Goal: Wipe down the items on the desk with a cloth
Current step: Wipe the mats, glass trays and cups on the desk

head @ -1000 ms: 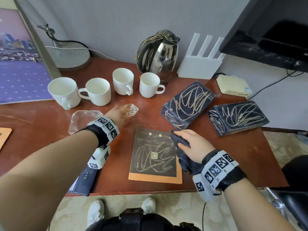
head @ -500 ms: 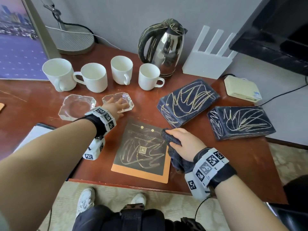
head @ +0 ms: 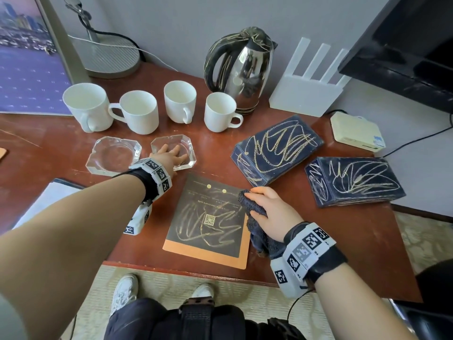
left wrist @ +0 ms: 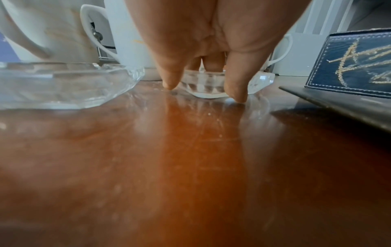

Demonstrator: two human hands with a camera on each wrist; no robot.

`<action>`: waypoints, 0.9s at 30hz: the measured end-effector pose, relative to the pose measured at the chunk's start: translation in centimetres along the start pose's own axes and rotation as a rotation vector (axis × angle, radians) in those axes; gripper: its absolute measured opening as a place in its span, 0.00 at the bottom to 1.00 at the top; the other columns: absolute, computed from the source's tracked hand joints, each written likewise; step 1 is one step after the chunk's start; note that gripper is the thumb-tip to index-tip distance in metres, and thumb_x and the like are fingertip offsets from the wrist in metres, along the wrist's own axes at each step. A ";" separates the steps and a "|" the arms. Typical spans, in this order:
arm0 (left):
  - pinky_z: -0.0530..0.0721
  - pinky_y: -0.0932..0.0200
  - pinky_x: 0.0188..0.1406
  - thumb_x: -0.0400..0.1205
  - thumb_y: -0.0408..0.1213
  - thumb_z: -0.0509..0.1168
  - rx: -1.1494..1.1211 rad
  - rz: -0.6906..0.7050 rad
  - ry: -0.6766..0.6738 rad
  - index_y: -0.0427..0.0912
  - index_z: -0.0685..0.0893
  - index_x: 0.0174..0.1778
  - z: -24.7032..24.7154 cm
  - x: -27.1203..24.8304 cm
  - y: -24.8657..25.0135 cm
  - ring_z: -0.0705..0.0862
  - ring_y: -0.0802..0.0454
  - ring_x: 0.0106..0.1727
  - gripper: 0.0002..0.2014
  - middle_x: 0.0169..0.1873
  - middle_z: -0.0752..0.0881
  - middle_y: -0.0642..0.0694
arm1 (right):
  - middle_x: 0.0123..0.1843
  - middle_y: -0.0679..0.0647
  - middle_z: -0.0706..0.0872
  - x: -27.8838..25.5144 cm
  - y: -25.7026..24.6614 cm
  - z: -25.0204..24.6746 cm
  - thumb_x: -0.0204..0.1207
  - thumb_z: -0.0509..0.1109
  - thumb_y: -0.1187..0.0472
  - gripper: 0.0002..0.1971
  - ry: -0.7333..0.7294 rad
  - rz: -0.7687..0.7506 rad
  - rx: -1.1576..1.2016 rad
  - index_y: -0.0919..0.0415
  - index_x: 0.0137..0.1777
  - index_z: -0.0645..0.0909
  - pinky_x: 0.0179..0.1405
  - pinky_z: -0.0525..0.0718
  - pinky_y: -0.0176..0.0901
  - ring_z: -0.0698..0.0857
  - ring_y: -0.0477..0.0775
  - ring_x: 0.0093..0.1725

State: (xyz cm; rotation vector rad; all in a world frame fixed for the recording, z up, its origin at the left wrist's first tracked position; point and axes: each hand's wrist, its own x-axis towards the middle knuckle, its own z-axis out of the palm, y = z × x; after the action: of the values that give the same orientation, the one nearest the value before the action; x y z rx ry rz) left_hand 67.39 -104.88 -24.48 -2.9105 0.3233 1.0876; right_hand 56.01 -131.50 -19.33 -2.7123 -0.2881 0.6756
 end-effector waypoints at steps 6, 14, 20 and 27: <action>0.41 0.35 0.77 0.83 0.34 0.57 -0.083 0.010 0.261 0.52 0.53 0.81 0.9 -2.4 2.4 0.41 0.36 0.82 0.32 0.82 0.47 0.48 | 0.75 0.45 0.66 0.0 0.7 0.1 0.82 0.60 0.62 0.22 0.024 0.008 -0.002 0.48 0.75 0.69 0.61 0.75 0.42 0.74 0.51 0.67; 0.38 0.43 0.79 0.81 0.57 0.59 0.013 0.152 0.148 0.50 0.44 0.83 4.3 -5.5 7.2 0.35 0.43 0.82 0.40 0.82 0.36 0.46 | 0.76 0.44 0.68 1.4 0.2 -0.2 0.81 0.60 0.63 0.20 0.112 0.027 -0.100 0.48 0.72 0.73 0.63 0.76 0.46 0.72 0.53 0.69; 0.38 0.46 0.79 0.74 0.63 0.64 -0.039 0.131 0.072 0.52 0.38 0.82 6.8 -5.7 5.6 0.36 0.43 0.82 0.50 0.81 0.33 0.46 | 0.75 0.46 0.68 2.5 -0.2 0.4 0.80 0.58 0.65 0.21 0.082 0.067 -0.328 0.50 0.72 0.72 0.56 0.77 0.46 0.69 0.55 0.69; 0.37 0.49 0.79 0.74 0.61 0.65 -0.060 0.118 0.044 0.52 0.37 0.81 7.1 -5.7 5.7 0.34 0.43 0.81 0.51 0.80 0.31 0.46 | 0.75 0.49 0.67 3.6 0.1 2.9 0.80 0.55 0.69 0.24 -0.050 0.022 -0.386 0.50 0.74 0.70 0.57 0.77 0.47 0.68 0.57 0.69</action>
State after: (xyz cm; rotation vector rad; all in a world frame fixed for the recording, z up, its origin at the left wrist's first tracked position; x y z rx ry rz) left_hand 57.48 -108.80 -25.83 -3.0065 0.4772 1.0670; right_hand 57.74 -129.79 -23.32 -3.0689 -0.4412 0.7628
